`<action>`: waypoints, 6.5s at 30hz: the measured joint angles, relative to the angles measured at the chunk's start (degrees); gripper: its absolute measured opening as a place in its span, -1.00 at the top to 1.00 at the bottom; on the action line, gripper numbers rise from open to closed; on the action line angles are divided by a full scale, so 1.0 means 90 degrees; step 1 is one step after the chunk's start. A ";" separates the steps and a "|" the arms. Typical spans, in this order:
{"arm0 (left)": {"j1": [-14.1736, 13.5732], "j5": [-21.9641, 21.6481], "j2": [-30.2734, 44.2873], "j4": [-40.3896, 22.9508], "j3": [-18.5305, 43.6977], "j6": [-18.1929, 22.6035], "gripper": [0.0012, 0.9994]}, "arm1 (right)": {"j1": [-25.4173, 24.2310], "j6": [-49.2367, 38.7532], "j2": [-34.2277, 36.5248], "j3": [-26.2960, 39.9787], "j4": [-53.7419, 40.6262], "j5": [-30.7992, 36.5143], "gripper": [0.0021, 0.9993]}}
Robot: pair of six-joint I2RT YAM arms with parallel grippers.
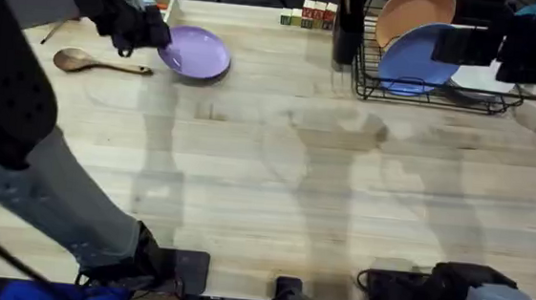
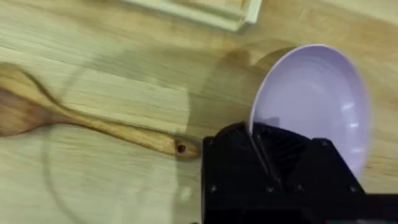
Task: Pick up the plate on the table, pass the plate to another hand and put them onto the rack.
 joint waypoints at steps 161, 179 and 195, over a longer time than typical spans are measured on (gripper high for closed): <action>-0.2633 0.0935 -0.2911 -0.1308 -0.0002 -0.0786 0.45 | 0.2254 0.3295 0.3470 0.0005 0.2269 -0.1999 0.94; -0.2633 0.0966 -0.2911 -0.1311 -0.0002 -0.0814 0.03 | 0.1967 0.2050 0.2987 0.0005 0.1516 -0.1844 0.94; -0.2344 0.0966 -0.2911 -0.1311 -0.0002 -0.0814 -0.24 | 0.0791 -0.0056 0.0792 0.0005 0.1516 -0.0730 0.95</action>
